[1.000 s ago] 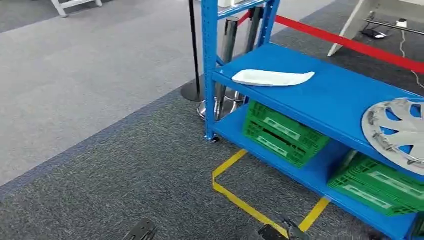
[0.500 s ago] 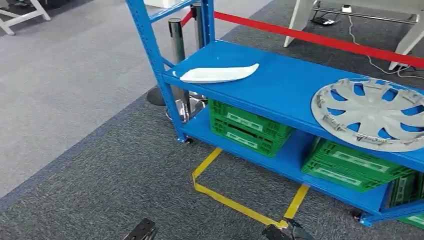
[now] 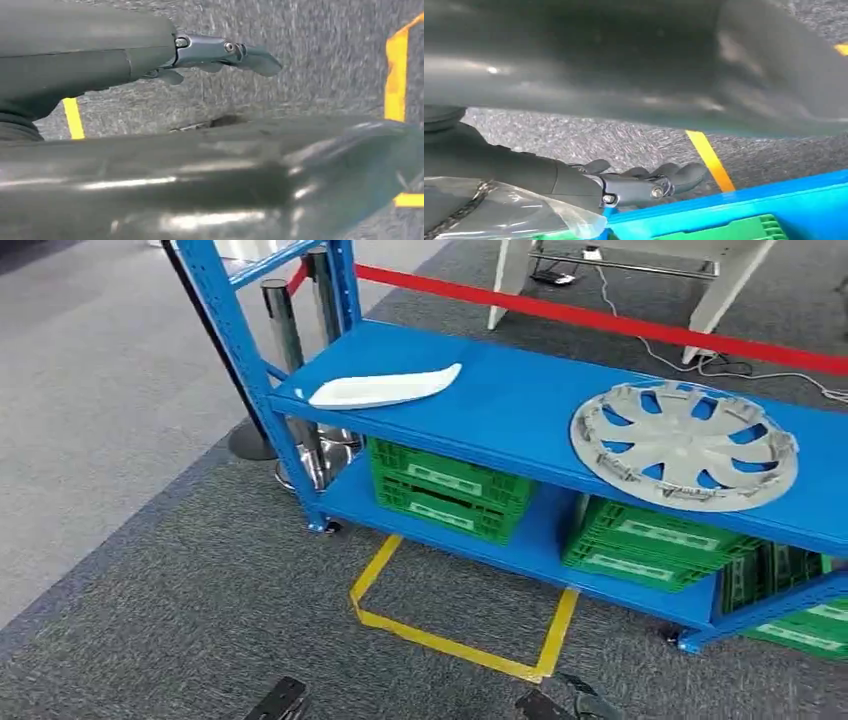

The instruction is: Take the parts from the cabinet and place them on the table.

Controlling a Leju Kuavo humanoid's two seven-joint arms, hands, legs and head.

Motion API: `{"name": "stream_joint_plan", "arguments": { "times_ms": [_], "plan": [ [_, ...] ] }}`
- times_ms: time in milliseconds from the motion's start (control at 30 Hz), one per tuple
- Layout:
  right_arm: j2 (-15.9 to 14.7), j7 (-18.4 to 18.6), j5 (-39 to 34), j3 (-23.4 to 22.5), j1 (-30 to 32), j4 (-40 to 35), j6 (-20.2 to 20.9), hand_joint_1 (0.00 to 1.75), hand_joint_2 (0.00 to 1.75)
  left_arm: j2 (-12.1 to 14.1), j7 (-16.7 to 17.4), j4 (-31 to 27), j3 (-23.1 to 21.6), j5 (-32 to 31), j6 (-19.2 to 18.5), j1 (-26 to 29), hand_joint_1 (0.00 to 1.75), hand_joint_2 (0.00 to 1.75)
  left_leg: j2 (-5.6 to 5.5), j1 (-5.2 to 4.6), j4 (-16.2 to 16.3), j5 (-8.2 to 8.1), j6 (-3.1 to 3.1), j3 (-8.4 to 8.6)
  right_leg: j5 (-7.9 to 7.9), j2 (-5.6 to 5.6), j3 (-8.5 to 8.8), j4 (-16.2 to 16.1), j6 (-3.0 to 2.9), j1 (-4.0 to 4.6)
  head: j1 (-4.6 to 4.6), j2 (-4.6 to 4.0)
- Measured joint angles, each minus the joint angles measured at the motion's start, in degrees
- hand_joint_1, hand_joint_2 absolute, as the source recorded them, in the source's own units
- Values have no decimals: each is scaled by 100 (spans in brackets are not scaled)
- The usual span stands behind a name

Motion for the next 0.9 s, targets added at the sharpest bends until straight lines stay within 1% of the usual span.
{"name": "stream_joint_plan", "arguments": {
  "times_ms": [33,67,100,133,167,200,233,267,300,333,367,433,533,567,600,633,667,700,867,900],
  "plan": [
    [0,4,2,0,19,2,0,0,0,0,2,0,2,-9,0,-3,0,0,28,0,0,0,0,3,115,-4,61,-85,6,-1,0,0],
    [0,11,4,0,27,2,0,0,0,0,2,0,2,-15,0,-11,0,0,37,0,1,-1,-2,7,319,-6,253,-413,2,-1,0,0],
    [0,15,4,0,22,0,0,0,0,0,2,0,2,-17,2,-16,0,0,46,0,5,-5,-9,16,576,-16,566,-968,-15,-1,7,0],
    [0,15,4,-2,7,0,0,0,0,-2,2,0,2,-28,2,-19,0,0,53,0,17,-17,-30,24,773,-42,898,-1548,-37,-1,4,0],
    [0,15,7,-2,-22,0,0,0,0,-2,2,0,2,-28,0,-21,0,0,62,-15,41,-29,-62,15,679,-72,1041,-1837,-72,10,4,0],
    [0,15,7,-2,-42,0,0,0,0,0,7,0,2,-31,0,-24,0,0,65,-50,84,-53,-108,-8,697,-53,1098,-1857,-126,30,0,0],
    [0,15,7,-2,-41,-2,0,0,0,2,7,0,2,-31,2,-26,0,0,70,-47,80,-40,-130,-13,706,-47,1085,-1841,-152,27,-18,0],
    [0,13,7,-2,-27,0,0,0,0,4,7,0,2,-31,0,-27,0,0,70,-54,110,-64,-116,-20,739,-47,1084,-1859,-145,7,-9,0],
    [0,15,9,-4,-16,0,2,0,0,15,7,0,2,-31,2,-23,0,0,69,-57,110,-25,8,-28,742,-50,1077,-1856,-138,13,-9,0],
    [0,15,11,-7,-10,2,4,0,0,15,9,0,2,-31,0,-19,0,0,67,-58,106,-27,41,-25,744,-47,1074,-1856,-141,15,-13,0],
    [0,15,13,-7,-10,2,4,0,0,15,9,0,2,-31,2,-22,0,0,68,-58,94,-16,59,-22,745,-40,1071,-1855,-145,20,-13,0],
    [2,13,11,-7,-15,2,7,0,0,17,9,0,2,-33,0,-32,0,0,68,-55,62,-3,63,-7,740,-39,1071,-1854,-162,33,-13,0],
    [2,-4,9,-43,-17,2,33,0,0,20,9,0,2,-41,2,-35,0,0,68,-43,38,16,31,-6,738,-43,1066,-1850,-197,51,-11,0],
    [2,-13,7,-48,-17,2,46,0,0,20,9,0,2,-41,0,-34,0,0,68,-38,33,24,-6,-7,739,-43,1063,-1848,-219,56,-11,0],
    [2,-20,6,-59,-16,2,50,0,0,17,9,0,2,-46,2,-35,0,0,68,-31,23,30,-63,-7,740,-43,1058,-1842,-224,60,-11,0],
    [2,-20,7,-74,-16,2,52,0,0,17,9,0,2,-46,2,-35,0,0,68,-25,18,30,-133,-7,740,-43,1051,-1838,-225,62,-11,0],
    [2,-22,9,-85,-16,2,57,0,0,17,9,0,2,-46,2,-34,0,0,68,-21,15,27,-182,-9,740,-43,1046,-1832,-226,62,-11,0],
    [2,-22,9,-90,-16,2,59,0,0,17,9,0,2,-46,2,-33,0,0,68,-21,15,30,-191,-11,739,-43,1045,-1830,-227,62,-9,0],
    [2,-22,9,-94,-16,2,63,0,0,17,9,0,2,-46,2,-33,0,0,68,-29,24,29,-197,-19,745,-44,1047,-1832,-228,51,-9,0],
    [22,-22,9,-96,-15,0,66,0,0,30,9,0,4,-48,2,-35,0,0,67,-56,74,7,-151,-41,797,-60,1060,-1894,-162,0,-6,0]
  ]
}}
